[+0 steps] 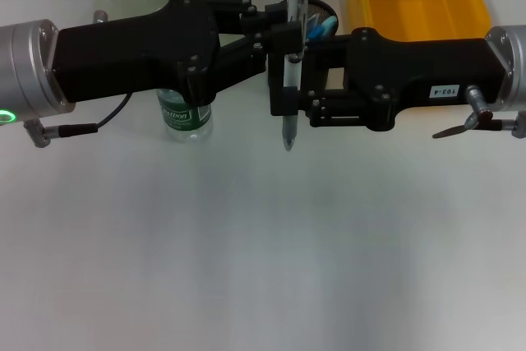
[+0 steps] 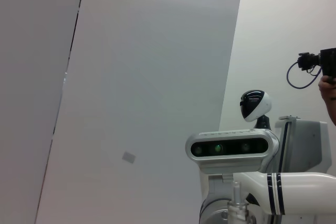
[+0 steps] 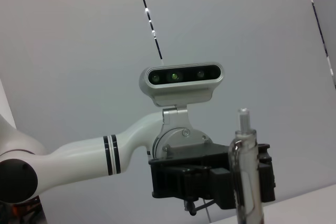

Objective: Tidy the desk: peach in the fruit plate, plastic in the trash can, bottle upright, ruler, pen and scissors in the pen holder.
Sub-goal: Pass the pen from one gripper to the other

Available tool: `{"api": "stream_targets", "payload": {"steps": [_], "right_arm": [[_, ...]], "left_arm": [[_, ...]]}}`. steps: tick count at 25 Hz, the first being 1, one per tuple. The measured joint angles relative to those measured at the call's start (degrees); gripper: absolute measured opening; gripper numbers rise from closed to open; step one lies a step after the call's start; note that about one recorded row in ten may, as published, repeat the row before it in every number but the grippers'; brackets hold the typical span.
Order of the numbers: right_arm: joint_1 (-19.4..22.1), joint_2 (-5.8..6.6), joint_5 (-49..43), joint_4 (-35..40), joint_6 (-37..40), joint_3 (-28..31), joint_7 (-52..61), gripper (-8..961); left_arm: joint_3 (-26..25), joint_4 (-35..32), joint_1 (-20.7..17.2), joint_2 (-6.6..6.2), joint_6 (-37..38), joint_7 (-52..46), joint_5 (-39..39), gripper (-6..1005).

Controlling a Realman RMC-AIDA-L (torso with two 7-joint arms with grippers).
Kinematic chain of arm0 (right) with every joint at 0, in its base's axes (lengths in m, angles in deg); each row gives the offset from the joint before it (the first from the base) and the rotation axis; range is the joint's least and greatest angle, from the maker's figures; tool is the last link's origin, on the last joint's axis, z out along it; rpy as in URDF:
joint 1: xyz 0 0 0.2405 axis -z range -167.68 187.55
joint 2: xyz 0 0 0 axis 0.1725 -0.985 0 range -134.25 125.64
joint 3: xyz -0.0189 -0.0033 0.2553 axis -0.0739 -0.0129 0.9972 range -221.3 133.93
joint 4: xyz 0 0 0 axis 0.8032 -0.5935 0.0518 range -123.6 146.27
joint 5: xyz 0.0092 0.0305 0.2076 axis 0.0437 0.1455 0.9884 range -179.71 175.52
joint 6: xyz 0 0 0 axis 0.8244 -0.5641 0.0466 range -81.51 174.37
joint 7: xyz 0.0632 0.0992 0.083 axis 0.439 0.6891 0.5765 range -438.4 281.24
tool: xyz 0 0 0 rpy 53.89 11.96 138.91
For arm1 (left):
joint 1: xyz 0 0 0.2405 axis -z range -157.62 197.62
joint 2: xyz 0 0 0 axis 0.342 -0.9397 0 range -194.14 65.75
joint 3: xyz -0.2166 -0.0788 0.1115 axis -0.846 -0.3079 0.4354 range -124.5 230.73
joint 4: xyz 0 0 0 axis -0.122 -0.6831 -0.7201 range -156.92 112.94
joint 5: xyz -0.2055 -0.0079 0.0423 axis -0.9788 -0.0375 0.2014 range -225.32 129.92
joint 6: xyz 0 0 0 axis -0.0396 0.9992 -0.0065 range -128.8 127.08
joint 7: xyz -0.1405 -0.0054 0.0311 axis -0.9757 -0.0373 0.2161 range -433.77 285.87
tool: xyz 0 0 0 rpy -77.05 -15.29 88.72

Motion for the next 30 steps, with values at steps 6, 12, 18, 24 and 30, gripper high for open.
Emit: {"api": "stream_targets", "payload": {"steps": [6,12,18,24,30], "right_arm": [[0.13,0.00,0.00,0.16,0.00,0.00,-0.06,530],[0.28,0.00,0.23,0.29,0.01,0.00,-0.44,353],[0.25,0.00,0.23,0.31,0.02,0.03,-1.02,134],[0.30,0.00,0.30,0.31,0.05,0.10,-1.57,133],[0.56,0.00,0.40,0.26,0.04,0.23,-2.04,133]], "left_arm": [[-0.08,0.00,0.02,-0.08,0.00,0.03,0.00,180],[-0.04,0.00,0.03,-0.09,-0.01,0.03,0.20,180],[-0.03,-0.01,0.11,-0.08,0.01,0.03,0.33,180],[-0.02,-0.02,0.11,-0.08,0.17,0.03,0.42,180],[-0.04,-0.01,0.10,-0.08,0.20,0.54,0.51,180]]}}
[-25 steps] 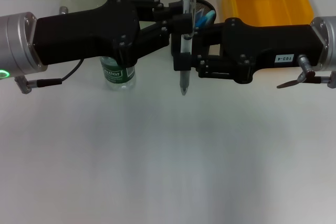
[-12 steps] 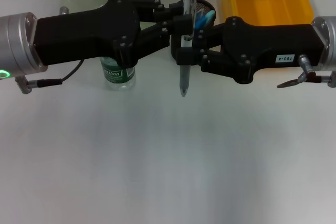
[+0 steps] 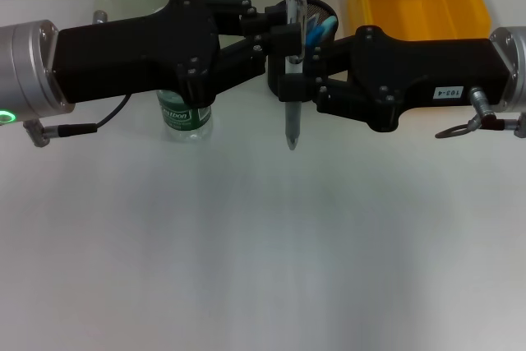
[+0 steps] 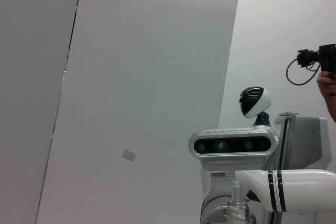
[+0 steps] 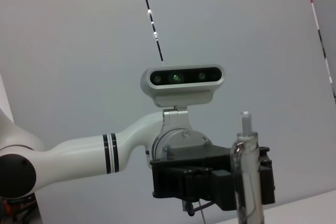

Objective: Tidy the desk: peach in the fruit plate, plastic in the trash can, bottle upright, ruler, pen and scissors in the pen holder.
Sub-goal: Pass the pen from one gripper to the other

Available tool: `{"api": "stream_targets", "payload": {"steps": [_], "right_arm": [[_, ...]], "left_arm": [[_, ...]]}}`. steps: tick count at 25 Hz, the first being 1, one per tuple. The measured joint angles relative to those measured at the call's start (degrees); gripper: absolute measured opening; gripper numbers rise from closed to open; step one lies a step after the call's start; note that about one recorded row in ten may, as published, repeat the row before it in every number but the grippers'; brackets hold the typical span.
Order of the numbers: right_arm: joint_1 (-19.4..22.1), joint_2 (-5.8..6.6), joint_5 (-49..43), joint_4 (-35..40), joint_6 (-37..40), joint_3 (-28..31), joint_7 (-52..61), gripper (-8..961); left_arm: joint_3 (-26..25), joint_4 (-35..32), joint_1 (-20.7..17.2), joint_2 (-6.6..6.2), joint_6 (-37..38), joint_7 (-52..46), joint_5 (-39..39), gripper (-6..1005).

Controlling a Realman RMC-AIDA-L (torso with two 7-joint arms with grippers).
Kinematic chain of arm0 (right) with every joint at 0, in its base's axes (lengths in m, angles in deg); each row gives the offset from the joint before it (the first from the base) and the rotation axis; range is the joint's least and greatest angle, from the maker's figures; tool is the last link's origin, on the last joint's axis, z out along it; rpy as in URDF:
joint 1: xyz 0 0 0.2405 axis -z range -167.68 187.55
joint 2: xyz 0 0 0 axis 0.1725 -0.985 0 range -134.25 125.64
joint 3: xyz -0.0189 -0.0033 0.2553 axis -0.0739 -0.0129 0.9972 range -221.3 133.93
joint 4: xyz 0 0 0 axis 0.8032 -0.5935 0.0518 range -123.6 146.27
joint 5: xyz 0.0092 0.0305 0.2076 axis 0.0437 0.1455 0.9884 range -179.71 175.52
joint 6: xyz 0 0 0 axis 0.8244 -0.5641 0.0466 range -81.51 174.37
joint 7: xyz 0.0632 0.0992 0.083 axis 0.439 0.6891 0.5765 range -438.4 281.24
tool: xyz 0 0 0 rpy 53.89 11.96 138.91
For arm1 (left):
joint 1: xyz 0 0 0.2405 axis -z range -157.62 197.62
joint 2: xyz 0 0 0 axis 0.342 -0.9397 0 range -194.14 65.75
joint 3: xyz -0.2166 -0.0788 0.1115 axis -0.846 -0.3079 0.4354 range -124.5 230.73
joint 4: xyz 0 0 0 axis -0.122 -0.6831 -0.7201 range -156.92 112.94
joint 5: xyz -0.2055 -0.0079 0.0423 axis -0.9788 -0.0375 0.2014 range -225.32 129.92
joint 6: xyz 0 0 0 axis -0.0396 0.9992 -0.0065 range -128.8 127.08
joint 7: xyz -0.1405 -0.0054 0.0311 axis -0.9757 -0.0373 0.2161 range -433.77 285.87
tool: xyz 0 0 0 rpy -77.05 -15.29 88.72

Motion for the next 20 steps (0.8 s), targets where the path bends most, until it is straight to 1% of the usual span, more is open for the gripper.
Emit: {"api": "stream_targets", "payload": {"steps": [14,20], "right_arm": [[0.16,-0.09,0.25,-0.05,0.01,0.22,-0.18,134],[0.22,-0.09,0.32,-0.04,-0.19,0.22,-0.15,134]], "left_arm": [[0.05,0.02,0.00,-0.01,0.06,0.07,0.60,173],[0.08,0.02,0.01,0.10,-0.02,0.10,0.76,275]]}}
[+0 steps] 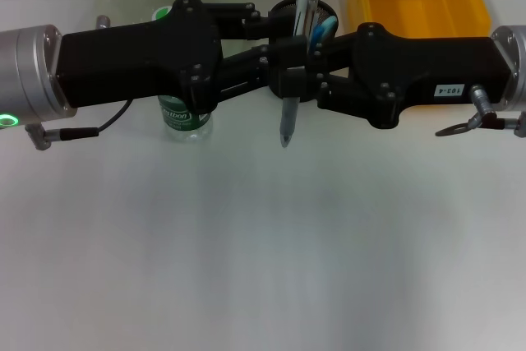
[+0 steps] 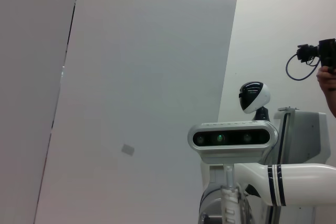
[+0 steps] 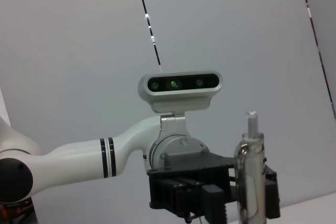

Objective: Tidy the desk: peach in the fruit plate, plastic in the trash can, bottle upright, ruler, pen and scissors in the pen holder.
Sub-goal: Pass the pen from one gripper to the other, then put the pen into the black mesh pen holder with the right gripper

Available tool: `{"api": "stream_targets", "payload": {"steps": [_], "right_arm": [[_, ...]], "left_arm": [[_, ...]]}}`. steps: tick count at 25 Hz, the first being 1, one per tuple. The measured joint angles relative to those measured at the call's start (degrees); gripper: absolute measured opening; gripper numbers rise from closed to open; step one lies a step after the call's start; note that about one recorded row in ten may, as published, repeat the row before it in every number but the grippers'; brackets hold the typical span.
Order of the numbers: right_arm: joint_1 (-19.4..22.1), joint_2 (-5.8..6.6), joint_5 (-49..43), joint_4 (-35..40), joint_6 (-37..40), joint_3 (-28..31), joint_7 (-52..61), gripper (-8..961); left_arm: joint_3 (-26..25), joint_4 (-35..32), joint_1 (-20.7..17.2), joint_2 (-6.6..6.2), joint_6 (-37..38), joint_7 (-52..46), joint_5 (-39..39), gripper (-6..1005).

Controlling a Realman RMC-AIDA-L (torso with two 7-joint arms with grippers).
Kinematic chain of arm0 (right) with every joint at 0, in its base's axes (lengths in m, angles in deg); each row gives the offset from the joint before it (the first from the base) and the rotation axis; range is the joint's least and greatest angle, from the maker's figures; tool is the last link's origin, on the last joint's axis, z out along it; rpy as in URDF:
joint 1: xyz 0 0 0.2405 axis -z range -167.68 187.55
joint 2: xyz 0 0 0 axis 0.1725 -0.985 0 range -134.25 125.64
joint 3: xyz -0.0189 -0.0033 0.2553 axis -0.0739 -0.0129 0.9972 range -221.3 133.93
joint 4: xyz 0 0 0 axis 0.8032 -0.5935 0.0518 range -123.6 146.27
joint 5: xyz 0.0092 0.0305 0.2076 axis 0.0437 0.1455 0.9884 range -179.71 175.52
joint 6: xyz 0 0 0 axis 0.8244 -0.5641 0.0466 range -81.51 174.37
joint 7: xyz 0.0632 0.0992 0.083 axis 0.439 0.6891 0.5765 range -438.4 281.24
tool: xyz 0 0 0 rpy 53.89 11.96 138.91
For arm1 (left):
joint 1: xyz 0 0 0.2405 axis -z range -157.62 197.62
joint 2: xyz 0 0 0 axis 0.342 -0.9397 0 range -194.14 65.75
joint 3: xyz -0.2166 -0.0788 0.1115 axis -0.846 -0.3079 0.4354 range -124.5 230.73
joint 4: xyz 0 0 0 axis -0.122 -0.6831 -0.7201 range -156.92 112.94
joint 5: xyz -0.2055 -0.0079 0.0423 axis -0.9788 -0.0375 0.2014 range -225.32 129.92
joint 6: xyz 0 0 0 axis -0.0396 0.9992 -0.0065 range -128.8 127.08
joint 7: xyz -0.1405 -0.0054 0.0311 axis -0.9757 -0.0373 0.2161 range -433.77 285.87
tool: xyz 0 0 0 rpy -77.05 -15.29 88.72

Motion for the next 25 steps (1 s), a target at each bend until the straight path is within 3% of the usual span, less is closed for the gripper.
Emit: {"api": "stream_targets", "payload": {"steps": [6,21,23,25], "right_arm": [[0.18,-0.07,0.00,-0.03,-0.09,0.14,-0.03,135],[2.40,-0.02,1.49,0.94,-9.86,4.48,-0.65,145],[2.11,-0.03,3.67,-0.18,-13.12,4.37,-0.78,146],[1.73,-0.08,6.11,-1.46,-15.82,4.14,-1.83,147]], "left_arm": [[-0.42,-0.13,-0.11,-0.03,0.11,0.01,-0.02,377],[-2.02,-0.07,-2.75,-0.30,1.02,2.85,-0.11,406],[-1.62,1.49,-3.04,-0.23,1.67,5.01,-0.13,406],[-1.36,7.73,-2.87,-0.12,4.68,11.33,-0.22,406]]}}
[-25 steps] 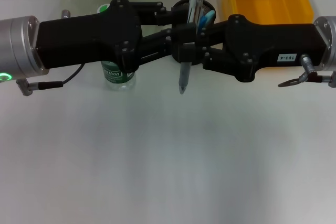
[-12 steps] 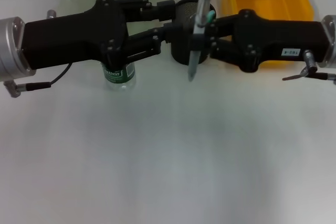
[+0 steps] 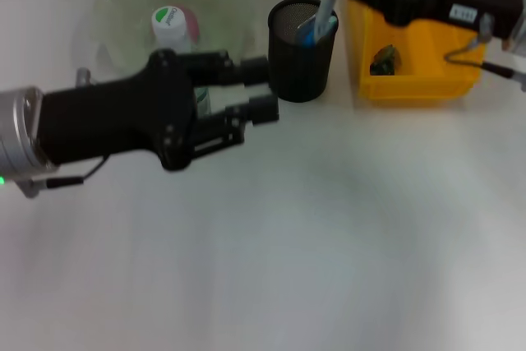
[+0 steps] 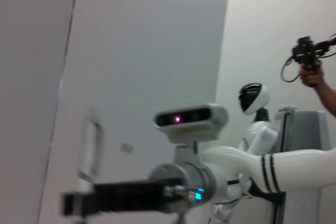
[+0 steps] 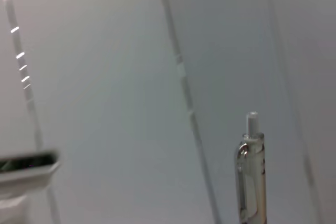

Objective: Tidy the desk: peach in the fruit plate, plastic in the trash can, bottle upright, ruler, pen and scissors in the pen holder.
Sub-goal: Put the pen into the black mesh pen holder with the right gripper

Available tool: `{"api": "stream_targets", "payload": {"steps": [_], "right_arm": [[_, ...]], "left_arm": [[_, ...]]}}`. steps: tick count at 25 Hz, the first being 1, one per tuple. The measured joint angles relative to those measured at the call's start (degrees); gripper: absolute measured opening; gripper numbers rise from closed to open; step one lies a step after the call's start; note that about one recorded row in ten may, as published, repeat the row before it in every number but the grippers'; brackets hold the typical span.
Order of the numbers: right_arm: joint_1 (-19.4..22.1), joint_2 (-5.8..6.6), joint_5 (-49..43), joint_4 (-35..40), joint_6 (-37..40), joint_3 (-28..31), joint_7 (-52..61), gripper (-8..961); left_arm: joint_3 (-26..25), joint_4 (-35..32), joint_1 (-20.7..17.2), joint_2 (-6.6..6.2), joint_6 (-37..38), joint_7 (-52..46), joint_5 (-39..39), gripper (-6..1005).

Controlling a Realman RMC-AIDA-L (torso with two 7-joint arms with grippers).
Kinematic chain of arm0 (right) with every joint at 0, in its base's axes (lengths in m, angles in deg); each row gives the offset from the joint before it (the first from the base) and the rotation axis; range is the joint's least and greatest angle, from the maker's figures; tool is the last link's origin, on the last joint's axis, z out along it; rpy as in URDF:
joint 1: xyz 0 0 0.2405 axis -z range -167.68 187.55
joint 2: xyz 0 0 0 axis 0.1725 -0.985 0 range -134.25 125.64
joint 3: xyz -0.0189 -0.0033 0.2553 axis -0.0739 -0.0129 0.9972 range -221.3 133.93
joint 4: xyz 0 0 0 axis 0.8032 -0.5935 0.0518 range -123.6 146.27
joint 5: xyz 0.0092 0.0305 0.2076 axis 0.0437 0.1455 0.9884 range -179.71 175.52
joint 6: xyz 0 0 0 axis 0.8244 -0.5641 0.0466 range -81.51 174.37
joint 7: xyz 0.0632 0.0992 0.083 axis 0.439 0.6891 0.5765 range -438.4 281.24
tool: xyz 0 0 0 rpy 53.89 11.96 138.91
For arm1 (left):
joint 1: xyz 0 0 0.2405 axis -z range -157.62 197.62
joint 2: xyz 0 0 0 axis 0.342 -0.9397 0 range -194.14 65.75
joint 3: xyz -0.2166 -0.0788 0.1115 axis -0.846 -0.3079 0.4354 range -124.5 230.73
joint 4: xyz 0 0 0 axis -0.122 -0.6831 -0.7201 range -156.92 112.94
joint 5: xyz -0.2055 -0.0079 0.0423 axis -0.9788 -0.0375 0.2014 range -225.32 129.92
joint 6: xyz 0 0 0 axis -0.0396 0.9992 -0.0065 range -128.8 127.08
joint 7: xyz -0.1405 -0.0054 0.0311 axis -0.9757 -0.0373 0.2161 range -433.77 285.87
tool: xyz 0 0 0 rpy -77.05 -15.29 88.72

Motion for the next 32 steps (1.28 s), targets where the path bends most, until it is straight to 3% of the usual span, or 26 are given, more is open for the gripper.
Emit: {"api": "stream_targets", "payload": {"steps": [4,17,32], "right_arm": [[-1.02,-0.15,3.78,-2.18,-4.03,-0.09,-4.13,150],[-4.37,-0.57,5.40,-10.58,-17.84,-0.10,-17.13,159],[-9.32,-0.65,13.86,-22.46,-24.67,-2.33,-33.70,168]], "left_arm": [[-0.06,5.24,0.60,0.02,1.76,3.23,-0.06,407],[5.82,9.51,1.70,0.23,1.97,7.05,1.85,407],[3.83,11.59,2.75,0.34,2.35,6.42,-0.62,406]]}}
